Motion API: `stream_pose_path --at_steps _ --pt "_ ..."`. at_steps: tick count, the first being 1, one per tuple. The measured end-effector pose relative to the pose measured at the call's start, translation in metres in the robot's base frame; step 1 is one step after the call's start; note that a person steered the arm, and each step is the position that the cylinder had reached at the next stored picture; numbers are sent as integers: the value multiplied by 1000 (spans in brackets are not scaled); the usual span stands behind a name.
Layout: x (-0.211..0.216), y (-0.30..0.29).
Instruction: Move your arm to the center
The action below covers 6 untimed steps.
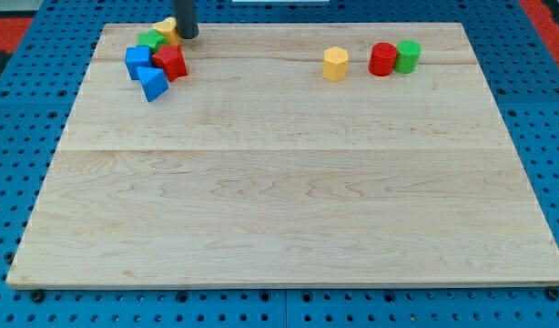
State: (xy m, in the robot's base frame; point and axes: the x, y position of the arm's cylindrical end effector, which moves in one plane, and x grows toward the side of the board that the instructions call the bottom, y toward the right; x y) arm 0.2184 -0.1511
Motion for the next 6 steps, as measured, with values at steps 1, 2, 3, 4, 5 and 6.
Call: stream_pose_path --at_steps 1,2,3,4,5,6 --pt "9 -15" --pt "24 -15" --pt "47 -15" --pt "53 14" --pt "71 66" --pt "114 84"
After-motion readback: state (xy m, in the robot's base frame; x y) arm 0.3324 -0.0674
